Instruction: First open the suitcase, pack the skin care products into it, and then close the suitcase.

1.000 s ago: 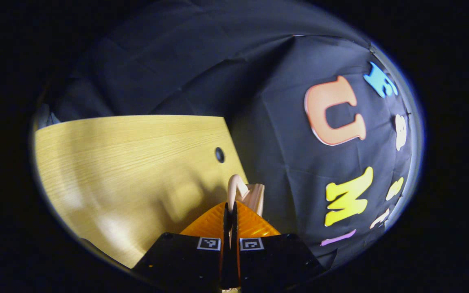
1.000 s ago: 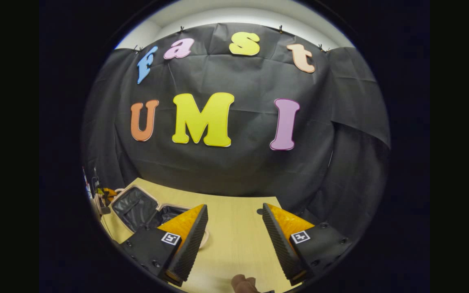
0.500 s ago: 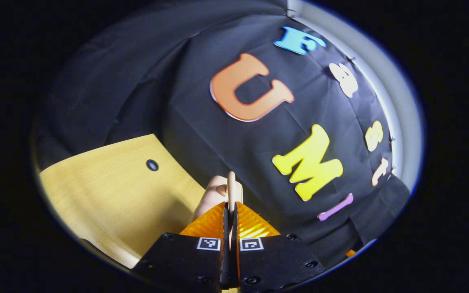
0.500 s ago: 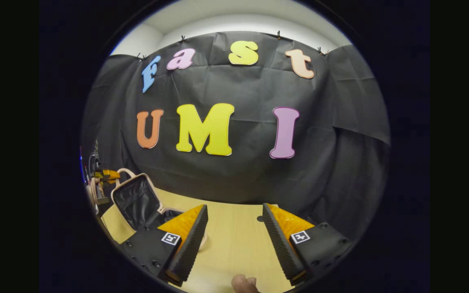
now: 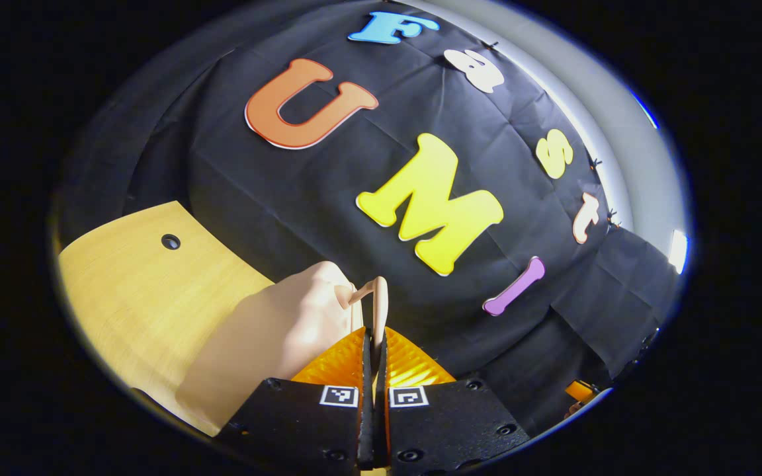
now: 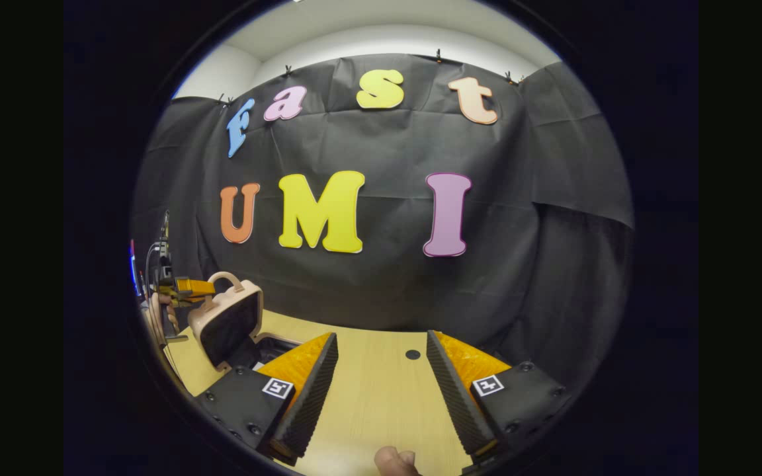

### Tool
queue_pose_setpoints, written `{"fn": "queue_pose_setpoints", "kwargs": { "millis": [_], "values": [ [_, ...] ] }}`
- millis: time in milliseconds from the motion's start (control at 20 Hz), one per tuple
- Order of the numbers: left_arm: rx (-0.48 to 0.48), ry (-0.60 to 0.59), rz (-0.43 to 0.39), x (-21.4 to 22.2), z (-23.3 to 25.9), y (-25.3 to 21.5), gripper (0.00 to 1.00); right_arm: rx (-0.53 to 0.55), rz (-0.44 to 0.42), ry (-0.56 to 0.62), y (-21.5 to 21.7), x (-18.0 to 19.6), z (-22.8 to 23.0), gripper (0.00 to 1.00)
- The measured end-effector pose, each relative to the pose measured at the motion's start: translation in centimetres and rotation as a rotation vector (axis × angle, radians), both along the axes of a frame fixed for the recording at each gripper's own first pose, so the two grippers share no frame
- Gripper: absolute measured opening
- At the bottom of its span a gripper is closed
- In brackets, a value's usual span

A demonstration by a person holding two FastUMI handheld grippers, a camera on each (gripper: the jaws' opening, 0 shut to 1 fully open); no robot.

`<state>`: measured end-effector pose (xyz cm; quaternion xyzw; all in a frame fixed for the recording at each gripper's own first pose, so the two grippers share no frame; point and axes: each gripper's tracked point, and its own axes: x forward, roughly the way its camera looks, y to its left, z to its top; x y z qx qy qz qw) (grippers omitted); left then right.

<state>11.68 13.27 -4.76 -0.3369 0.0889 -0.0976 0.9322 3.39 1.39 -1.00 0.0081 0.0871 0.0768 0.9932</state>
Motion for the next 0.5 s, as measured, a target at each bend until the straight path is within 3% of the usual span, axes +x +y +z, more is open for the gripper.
{"fn": "queue_pose_setpoints", "kwargs": {
  "millis": [350,500],
  "values": [
    [0.127,0.086,-0.078,1.2,-4.9,-8.9,0.03,0.014,-0.004,0.042,-3.1,0.3,-2.2,0.77],
    [0.249,0.119,-0.089,1.6,-7.3,-11.9,0.03,0.021,-0.010,0.072,-4.4,0.3,-3.8,0.78]
  ]
}}
